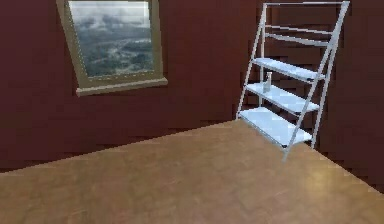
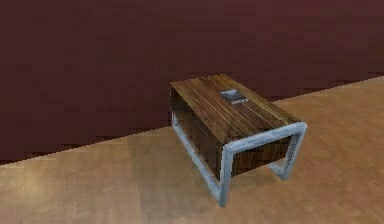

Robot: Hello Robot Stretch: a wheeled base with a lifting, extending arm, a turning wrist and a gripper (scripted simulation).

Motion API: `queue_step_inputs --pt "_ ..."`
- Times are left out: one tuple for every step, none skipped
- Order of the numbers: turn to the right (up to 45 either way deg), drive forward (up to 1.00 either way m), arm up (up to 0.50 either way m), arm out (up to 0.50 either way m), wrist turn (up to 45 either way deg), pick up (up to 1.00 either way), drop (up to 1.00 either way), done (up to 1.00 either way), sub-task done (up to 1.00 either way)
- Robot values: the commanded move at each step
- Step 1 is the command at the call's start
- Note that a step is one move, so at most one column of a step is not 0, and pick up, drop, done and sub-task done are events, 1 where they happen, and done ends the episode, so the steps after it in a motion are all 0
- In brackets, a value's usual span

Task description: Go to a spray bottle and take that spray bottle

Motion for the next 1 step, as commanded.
queue_step_inputs --pt "15.0 0.00 0.00 0.00 0.0 0.00 0.00 0.00 0.00"
